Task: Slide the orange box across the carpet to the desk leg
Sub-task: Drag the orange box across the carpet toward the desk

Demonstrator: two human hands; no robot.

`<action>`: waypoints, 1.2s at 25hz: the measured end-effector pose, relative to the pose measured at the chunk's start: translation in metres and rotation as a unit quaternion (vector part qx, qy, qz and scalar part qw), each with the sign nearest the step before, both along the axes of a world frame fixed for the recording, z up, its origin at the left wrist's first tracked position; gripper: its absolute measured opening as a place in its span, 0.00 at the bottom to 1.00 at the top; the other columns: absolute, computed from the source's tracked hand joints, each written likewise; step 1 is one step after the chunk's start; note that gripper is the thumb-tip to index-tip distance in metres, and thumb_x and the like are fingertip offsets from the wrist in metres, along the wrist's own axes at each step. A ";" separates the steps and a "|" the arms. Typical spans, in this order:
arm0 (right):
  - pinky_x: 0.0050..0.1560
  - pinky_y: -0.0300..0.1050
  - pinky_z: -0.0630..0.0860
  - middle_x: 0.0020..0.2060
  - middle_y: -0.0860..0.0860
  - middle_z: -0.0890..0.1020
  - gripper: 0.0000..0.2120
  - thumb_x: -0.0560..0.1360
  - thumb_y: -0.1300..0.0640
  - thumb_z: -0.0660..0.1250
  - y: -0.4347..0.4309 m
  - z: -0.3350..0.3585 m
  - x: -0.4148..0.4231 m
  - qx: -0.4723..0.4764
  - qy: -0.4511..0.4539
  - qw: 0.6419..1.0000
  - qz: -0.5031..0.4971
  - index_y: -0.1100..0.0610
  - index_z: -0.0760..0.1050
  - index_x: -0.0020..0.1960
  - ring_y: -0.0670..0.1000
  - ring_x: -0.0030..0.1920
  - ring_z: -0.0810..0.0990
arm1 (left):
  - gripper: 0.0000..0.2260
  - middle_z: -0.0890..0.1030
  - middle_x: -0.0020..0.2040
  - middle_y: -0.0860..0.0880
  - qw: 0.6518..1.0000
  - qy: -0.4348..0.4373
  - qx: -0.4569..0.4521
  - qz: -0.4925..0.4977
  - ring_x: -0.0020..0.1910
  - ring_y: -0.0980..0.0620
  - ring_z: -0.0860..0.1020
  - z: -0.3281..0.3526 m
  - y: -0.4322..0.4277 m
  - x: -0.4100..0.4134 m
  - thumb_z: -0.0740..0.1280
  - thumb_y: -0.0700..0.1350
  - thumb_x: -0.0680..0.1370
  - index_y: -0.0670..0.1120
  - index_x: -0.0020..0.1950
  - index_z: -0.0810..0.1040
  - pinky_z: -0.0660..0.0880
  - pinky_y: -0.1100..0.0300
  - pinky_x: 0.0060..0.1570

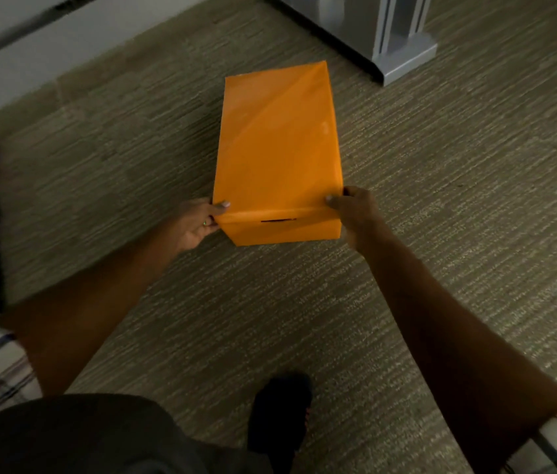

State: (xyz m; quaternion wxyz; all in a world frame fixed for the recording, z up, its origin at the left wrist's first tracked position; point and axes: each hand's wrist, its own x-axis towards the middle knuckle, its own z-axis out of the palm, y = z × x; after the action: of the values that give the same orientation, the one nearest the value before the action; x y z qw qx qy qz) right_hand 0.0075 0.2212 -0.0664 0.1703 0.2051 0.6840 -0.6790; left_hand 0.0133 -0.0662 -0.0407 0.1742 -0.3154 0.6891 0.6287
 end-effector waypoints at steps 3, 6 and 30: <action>0.68 0.69 0.75 0.66 0.64 0.80 0.19 0.81 0.61 0.66 -0.016 0.006 0.004 0.023 0.003 0.999 0.026 0.65 0.75 0.70 0.65 0.66 0.79 | 0.23 0.75 0.70 0.44 1.000 0.022 -0.013 0.002 0.64 0.47 0.75 0.000 -0.012 0.024 0.70 0.40 0.76 0.41 0.71 0.71 0.71 0.52 0.67; 0.67 0.70 0.75 0.64 0.66 0.80 0.16 0.82 0.61 0.63 -0.040 0.012 0.007 0.039 0.011 0.998 0.057 0.64 0.76 0.67 0.66 0.65 0.79 | 0.22 0.76 0.69 0.45 0.998 0.046 -0.018 0.028 0.62 0.49 0.76 0.005 -0.032 0.047 0.70 0.40 0.76 0.42 0.70 0.72 0.73 0.55 0.59; 0.51 0.48 0.74 0.56 0.62 0.79 0.19 0.82 0.60 0.61 -0.321 0.011 0.152 0.105 0.059 0.909 0.400 0.66 0.72 0.71 0.55 0.52 0.79 | 0.14 0.82 0.49 0.47 0.960 -0.009 -0.156 0.232 0.46 0.50 0.79 0.019 -0.249 0.332 0.70 0.37 0.76 0.40 0.61 0.78 0.76 0.59 0.44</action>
State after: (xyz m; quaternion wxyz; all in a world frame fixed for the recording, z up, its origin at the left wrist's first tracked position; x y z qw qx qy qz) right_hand 0.1592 -0.0997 -0.0551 0.3643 -0.1094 0.7847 -0.4894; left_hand 0.3457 -0.3150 -0.0220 -0.0217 -0.4954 0.6853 0.5333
